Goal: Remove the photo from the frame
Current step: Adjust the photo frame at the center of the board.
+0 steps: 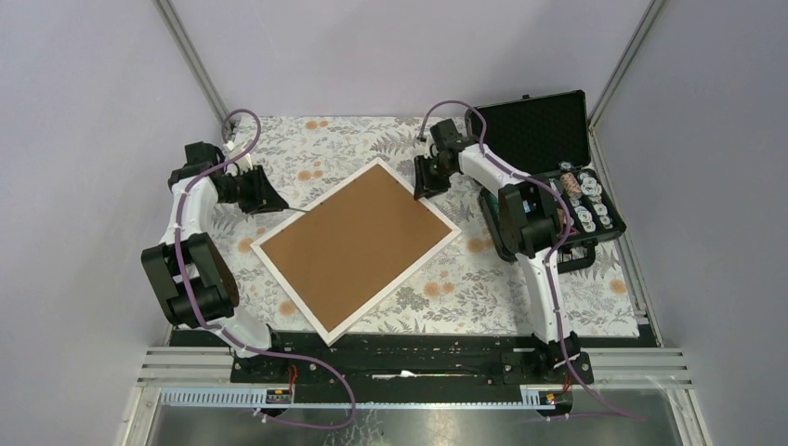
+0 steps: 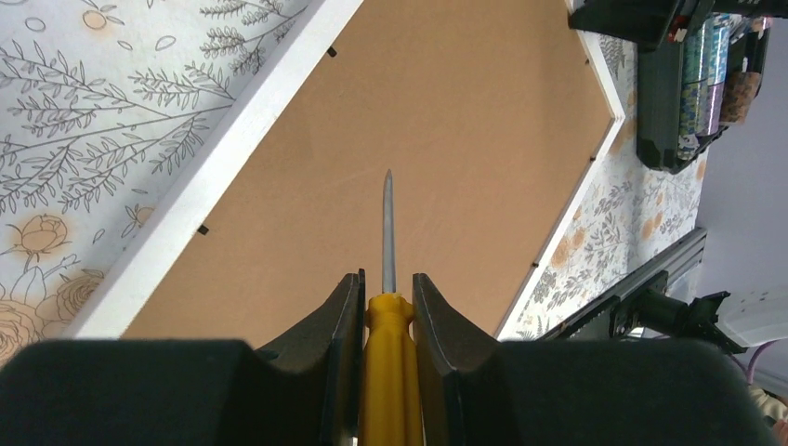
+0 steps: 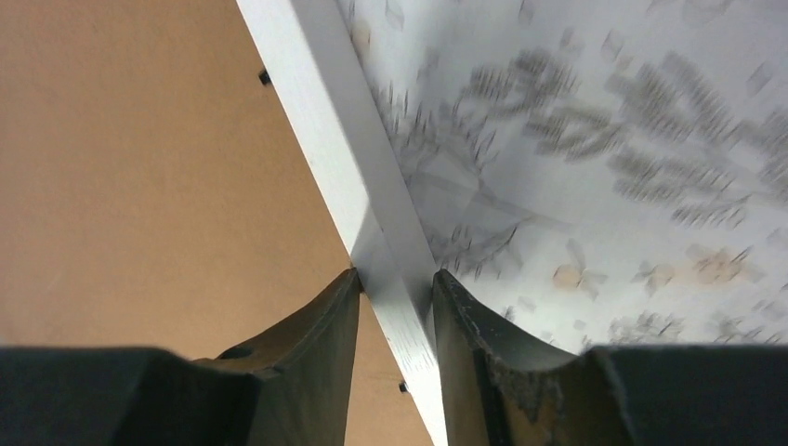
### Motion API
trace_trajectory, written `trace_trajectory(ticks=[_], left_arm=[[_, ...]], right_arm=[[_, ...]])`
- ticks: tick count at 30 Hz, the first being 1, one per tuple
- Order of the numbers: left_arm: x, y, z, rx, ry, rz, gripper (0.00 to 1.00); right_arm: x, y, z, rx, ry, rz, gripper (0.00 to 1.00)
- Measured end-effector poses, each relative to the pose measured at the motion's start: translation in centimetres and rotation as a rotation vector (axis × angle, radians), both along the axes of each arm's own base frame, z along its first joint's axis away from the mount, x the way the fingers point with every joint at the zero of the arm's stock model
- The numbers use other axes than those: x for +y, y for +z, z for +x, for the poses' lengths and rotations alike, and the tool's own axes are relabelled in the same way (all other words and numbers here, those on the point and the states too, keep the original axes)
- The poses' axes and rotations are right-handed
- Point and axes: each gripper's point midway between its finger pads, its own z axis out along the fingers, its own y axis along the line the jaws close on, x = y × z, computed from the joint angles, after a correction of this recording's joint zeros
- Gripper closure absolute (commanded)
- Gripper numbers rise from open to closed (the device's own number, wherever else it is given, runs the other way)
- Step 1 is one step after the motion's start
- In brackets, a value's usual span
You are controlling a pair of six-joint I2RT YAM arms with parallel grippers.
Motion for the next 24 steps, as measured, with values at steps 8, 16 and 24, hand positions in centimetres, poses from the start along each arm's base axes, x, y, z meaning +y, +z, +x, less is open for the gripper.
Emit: trace_trajectory(ticks=[8, 16, 24], left_arm=[[0.0, -0.1, -0.3, 0.011, 0.0, -0.002, 1.0], [0.1, 0.0, -0.1, 0.007, 0.013, -0.011, 1.0], [0.1, 0.2, 0.2, 0.003, 0.026, -0.017, 1.0]], right_arm=[[-0.3, 0.0, -4.2, 0.05, 0.166, -0.03, 0.21], [4.2, 7.1, 2.9, -0.341, 0.386, -0.013, 0.15], [7.1, 3.1, 4.3, -0.382, 0.393, -0.059, 0.23]])
